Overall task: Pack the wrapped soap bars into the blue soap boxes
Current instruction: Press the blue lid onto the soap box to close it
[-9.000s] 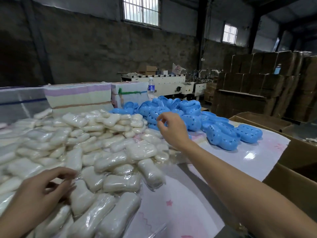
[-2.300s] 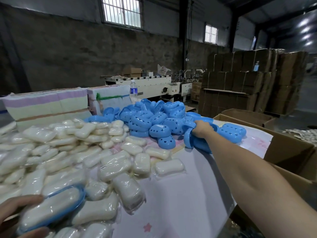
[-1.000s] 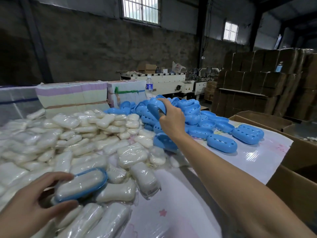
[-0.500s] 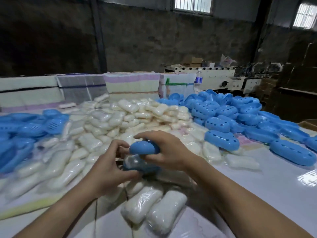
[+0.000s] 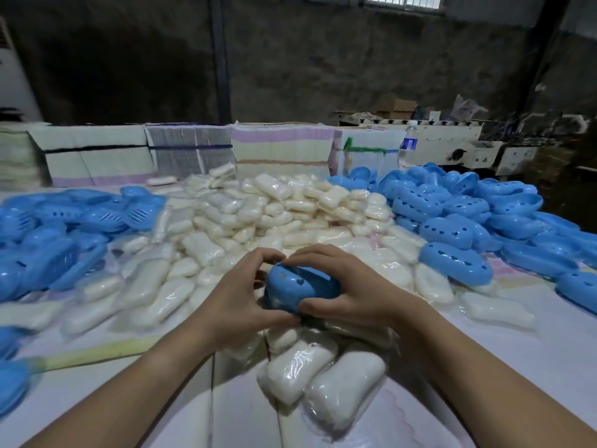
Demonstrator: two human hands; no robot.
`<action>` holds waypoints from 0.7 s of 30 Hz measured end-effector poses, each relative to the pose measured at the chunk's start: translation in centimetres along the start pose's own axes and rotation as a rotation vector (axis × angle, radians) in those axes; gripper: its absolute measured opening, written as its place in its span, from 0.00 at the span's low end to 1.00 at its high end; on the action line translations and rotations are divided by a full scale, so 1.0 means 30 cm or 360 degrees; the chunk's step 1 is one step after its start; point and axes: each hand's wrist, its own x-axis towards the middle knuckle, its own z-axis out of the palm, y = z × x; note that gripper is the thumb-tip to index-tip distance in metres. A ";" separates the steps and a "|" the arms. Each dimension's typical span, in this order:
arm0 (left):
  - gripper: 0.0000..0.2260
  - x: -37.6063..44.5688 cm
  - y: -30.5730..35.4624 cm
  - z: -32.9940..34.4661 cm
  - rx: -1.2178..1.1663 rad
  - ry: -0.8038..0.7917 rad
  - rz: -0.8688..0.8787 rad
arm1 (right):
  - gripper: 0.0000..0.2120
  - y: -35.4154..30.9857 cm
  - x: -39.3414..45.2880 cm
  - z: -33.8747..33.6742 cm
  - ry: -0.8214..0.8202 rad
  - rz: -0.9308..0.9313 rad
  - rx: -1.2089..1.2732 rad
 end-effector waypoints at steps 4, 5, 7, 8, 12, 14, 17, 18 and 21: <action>0.33 -0.006 0.010 -0.007 0.0029 0.0025 0.0030 | 0.26 -0.005 0.001 0.006 -0.0036 0.0047 -0.0014; 0.33 -0.007 0.012 -0.009 0.0031 0.0031 0.0039 | 0.26 -0.008 0.001 0.006 -0.0061 0.0053 -0.0046; 0.32 -0.009 0.014 -0.009 0.0014 0.0064 0.0060 | 0.27 -0.013 0.003 0.006 -0.0110 0.0052 -0.0098; 0.32 -0.010 0.013 -0.008 -0.0006 0.0085 0.0063 | 0.28 -0.014 0.004 0.007 -0.0125 0.0046 -0.0115; 0.32 -0.005 0.013 -0.012 -0.0149 0.0112 0.0007 | 0.34 -0.016 0.005 0.001 -0.0192 -0.0011 -0.0110; 0.32 -0.005 0.022 -0.014 -0.0288 0.0139 -0.0035 | 0.38 -0.012 0.007 -0.002 -0.0182 -0.0079 -0.0024; 0.32 -0.004 0.047 -0.005 -0.0565 0.0216 -0.0063 | 0.39 0.001 0.005 0.003 0.0076 -0.0152 0.0129; 0.33 -0.004 0.056 0.001 -0.0711 0.0257 -0.0086 | 0.39 0.004 0.005 0.009 0.0182 -0.0168 0.0189; 0.36 0.001 0.080 0.028 -0.1226 0.0394 -0.0259 | 0.38 0.000 0.011 0.030 0.0453 -0.0189 0.0317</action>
